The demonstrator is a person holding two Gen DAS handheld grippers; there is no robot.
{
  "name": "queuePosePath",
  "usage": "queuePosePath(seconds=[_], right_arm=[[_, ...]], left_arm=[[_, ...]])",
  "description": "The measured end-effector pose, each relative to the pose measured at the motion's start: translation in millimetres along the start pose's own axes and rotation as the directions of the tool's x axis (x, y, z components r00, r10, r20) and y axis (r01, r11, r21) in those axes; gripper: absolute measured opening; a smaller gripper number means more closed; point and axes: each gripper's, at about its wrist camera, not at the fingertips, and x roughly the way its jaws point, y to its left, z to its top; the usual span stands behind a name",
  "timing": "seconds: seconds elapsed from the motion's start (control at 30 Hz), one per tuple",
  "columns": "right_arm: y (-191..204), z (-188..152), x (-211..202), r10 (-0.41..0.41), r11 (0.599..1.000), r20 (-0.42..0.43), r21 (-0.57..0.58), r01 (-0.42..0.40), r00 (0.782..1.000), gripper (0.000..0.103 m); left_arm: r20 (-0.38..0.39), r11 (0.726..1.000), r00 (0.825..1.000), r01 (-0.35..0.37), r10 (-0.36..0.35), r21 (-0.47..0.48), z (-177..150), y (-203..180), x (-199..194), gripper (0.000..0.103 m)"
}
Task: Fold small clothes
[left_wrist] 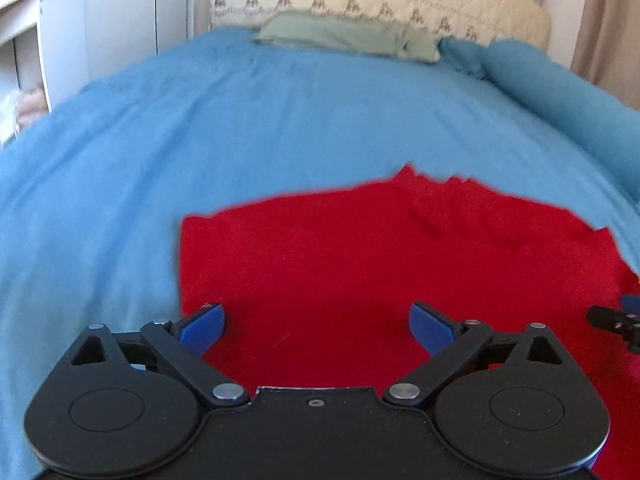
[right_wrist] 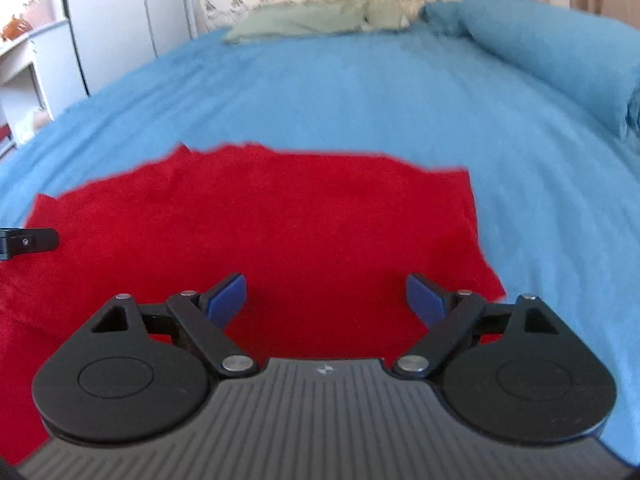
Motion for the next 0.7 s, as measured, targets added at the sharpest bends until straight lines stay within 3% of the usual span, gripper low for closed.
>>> queuePosePath(seconds=[0.2,0.37,0.47,0.5,0.63,0.7], right_arm=[[-8.4,-6.7,0.5,0.027,0.999,0.013,-0.047,-0.026,1.000,0.103],[-18.3,-11.3,-27.7,0.031,0.999,0.079,-0.024,-0.029,0.996,0.103],[-21.1,-25.3,-31.5,-0.005,0.998,0.045,-0.065,0.008,0.999,0.103],[-22.6,-29.7,-27.9,-0.009,0.996,0.031,-0.083,0.012,0.999,0.103],[-22.4,-21.8,-36.3,-0.013,0.997,0.028,-0.079,0.015,1.000,0.103],[-20.2,-14.7,-61.0,0.007,0.996,0.094,-0.087,0.001,0.996,0.103]], left_arm=[[-0.003,0.999,1.000,0.014,-0.014,0.044,-3.5,5.5,-6.1,0.103],[0.044,0.999,0.999,0.024,-0.023,-0.035,-22.3,13.7,-40.1,0.103],[-0.017,0.998,1.000,0.010,-0.011,-0.061,-33.2,18.7,-26.0,0.103],[0.007,0.999,1.000,0.003,-0.003,-0.044,-35.2,16.0,-27.8,0.103],[-0.043,0.998,0.998,-0.037,0.034,-0.053,-23.3,4.7,-42.0,0.103],[0.003,0.997,1.000,-0.011,0.011,-0.073,-21.5,5.2,-69.5,0.103]])
